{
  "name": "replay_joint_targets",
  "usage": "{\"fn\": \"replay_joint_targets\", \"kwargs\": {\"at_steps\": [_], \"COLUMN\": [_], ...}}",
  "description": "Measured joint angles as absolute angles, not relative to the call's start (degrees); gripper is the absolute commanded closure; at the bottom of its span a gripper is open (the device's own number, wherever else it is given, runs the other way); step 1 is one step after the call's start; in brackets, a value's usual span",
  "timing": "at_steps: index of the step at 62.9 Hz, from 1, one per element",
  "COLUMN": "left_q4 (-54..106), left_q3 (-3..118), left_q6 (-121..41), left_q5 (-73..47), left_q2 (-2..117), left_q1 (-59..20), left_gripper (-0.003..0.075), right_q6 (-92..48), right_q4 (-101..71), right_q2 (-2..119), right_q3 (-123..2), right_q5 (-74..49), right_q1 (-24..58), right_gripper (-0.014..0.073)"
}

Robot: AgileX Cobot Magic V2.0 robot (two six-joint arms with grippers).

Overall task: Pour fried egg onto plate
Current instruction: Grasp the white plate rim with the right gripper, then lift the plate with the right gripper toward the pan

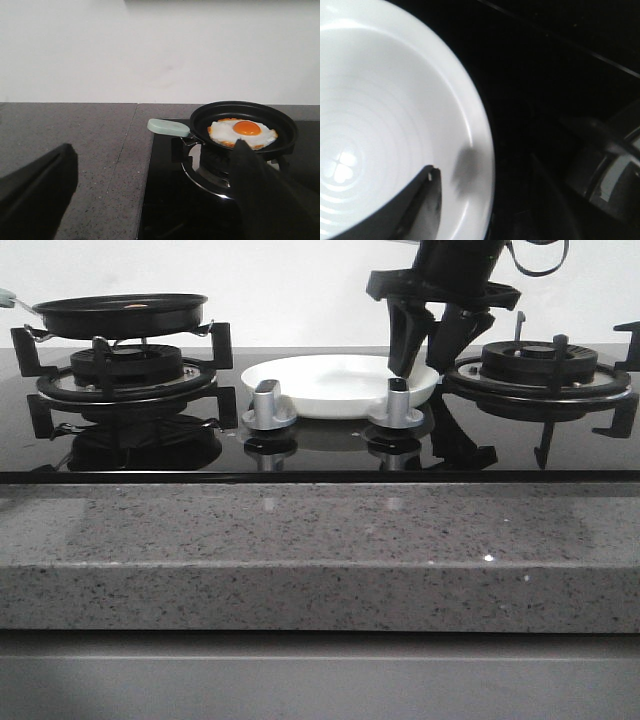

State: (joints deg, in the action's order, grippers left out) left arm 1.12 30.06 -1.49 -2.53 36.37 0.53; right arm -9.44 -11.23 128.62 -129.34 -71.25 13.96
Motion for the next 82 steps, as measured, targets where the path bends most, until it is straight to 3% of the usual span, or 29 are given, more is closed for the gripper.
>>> {"fn": "replay_joint_targets", "kwargs": {"at_steps": [28, 33, 43, 49, 82], "left_q4": [1.1, 1.1, 1.1, 1.1, 1.1], "left_q3": [30.1, 30.1, 30.1, 30.1, 30.1], "left_q6": [-1.5, -1.5, -1.5, -1.5, -1.5], "left_q5": [-2.5, -2.5, -2.5, -2.5, -2.5], "left_q2": [36.4, 36.4, 36.4, 36.4, 36.4], "left_q1": [0.5, 0.5, 0.5, 0.5, 0.5], "left_gripper": [0.0125, 0.0125, 0.0125, 0.0125, 0.0125], "right_q6": [-9.5, -9.5, -9.5, -9.3, -5.2], "right_q4": [-11.4, -11.6, -11.6, -12.3, -13.8], "right_q2": [129.4, 129.4, 129.5, 129.5, 123.5], "right_q3": [-129.3, -129.3, -129.3, -129.4, -129.6], "right_q5": [-71.3, -71.3, -71.3, -70.7, -71.4], "right_q1": [14.0, 14.0, 14.0, 14.0, 12.8], "right_gripper": [0.0267, 0.0341, 0.0599, 0.0666, 0.0662]}}
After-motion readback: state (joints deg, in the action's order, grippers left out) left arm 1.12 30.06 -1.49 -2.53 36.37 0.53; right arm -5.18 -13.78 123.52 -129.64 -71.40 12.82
